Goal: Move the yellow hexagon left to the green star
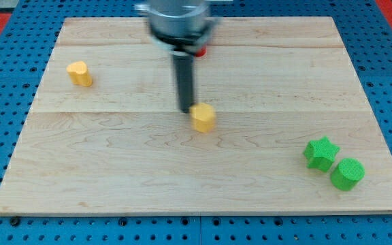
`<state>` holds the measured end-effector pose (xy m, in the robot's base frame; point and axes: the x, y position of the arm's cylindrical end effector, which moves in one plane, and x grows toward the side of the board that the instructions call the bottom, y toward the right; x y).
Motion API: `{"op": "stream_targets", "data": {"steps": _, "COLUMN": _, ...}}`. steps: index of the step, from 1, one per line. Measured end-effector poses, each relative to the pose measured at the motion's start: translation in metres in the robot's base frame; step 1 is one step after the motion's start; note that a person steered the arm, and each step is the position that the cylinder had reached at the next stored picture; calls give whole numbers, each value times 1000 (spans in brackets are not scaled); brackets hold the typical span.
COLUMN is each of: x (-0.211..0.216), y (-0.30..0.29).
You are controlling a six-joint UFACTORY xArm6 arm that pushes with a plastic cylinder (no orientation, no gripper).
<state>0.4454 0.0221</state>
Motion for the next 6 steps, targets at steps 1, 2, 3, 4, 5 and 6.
{"op": "stream_targets", "data": {"steps": 1, "x": 27, "y": 89}}
{"op": "stream_targets", "data": {"steps": 2, "x": 35, "y": 87}}
{"op": "stream_targets", "data": {"steps": 3, "x": 14, "y": 22}}
{"op": "stream_targets", "data": {"steps": 4, "x": 42, "y": 9}}
{"op": "stream_targets", "data": {"steps": 5, "x": 60, "y": 84}}
{"op": "stream_targets", "data": {"steps": 6, "x": 59, "y": 92}}
